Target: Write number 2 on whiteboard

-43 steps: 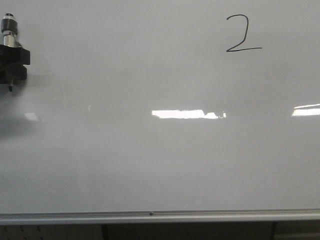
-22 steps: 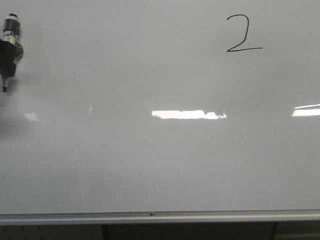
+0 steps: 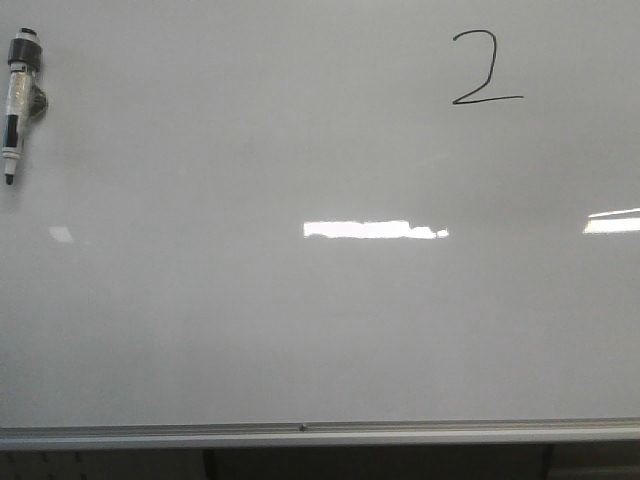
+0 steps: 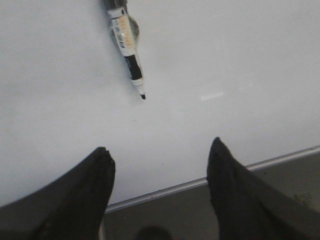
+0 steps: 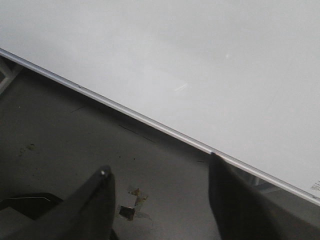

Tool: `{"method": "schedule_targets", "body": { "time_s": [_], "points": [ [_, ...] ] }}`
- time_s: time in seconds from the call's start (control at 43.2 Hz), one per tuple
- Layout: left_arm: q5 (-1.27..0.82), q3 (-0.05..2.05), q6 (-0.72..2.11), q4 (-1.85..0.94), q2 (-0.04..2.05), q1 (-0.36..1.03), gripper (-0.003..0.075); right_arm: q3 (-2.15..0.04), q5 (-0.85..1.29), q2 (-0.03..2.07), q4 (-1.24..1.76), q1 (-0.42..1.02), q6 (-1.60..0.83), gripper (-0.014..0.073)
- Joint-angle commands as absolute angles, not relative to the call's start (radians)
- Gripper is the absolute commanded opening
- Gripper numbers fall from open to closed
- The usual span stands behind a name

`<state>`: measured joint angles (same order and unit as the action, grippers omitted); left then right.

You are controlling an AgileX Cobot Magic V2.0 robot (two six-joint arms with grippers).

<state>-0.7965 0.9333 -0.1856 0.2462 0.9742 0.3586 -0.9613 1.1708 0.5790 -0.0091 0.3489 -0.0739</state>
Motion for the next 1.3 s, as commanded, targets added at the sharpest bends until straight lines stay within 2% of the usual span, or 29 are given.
{"method": "schedule_targets", "body": {
  "time_s": [0.0,0.301,0.487,0.857,0.95,1.089,1.275],
  "points": [
    [-0.815,0.973,-0.175,0.21,0.871,0.393,0.041,-0.956,1.11,0.553,-0.019,0.34,-0.071,0.0443],
    [-0.891,0.968,-0.175,0.148,0.656,0.405,0.041,-0.875,1.1,0.408,-0.018,0.34,-0.044,0.0443],
    [-0.892,0.968,-0.154,0.153,0.634,0.405,0.041,-0.858,1.08,0.341,-0.018,0.34,-0.044,0.0443],
    [-0.89,0.968,-0.115,0.165,0.634,0.405,0.0405,-0.858,1.066,0.34,-0.018,0.34,-0.044,0.0442],
    [-0.89,0.968,-0.115,0.165,0.634,0.405,0.035,-0.858,1.065,0.34,-0.018,0.34,-0.044,0.0383],
    [-0.89,0.968,-0.115,0.165,0.634,0.405,0.0186,-0.858,1.065,0.34,-0.018,0.34,-0.044,0.0206],
    [-0.89,0.968,-0.115,0.165,0.634,0.405,-0.002,-0.858,1.065,0.34,-0.018,0.34,-0.044,0.0015]
  ]
}}
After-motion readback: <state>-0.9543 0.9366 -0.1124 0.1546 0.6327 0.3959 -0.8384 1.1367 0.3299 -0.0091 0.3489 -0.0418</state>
